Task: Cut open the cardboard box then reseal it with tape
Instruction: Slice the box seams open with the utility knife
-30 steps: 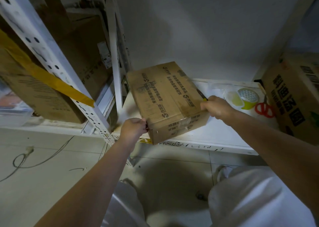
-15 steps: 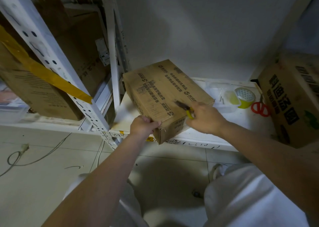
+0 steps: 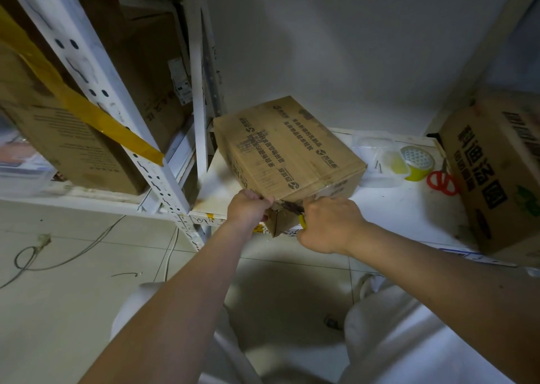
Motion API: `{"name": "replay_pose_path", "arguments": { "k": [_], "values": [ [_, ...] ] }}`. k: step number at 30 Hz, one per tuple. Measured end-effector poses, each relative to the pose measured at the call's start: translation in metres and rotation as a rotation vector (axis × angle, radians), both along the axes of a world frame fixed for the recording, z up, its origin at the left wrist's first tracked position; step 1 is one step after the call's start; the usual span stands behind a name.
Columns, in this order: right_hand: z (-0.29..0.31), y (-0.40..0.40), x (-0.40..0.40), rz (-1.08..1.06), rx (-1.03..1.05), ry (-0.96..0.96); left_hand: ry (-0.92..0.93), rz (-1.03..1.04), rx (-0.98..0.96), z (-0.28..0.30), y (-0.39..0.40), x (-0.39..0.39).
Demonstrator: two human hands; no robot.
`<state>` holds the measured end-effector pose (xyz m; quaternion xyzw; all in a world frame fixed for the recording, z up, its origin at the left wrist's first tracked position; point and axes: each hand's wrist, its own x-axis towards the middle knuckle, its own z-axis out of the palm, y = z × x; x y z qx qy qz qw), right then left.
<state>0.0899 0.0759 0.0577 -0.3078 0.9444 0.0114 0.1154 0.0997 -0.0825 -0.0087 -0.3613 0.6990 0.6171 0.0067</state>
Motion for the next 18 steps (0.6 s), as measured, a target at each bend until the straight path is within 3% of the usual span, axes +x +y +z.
{"name": "replay_pose_path", "arguments": {
  "k": [7,18],
  "values": [
    [0.002,-0.014,0.003,-0.056,0.067,-0.075,0.013,0.020,0.009,0.000,0.001,0.002],
    [0.018,-0.033,-0.006,0.044,0.267,-0.207,0.014,0.049,0.022,-0.002,0.000,0.003]
  ]
}}
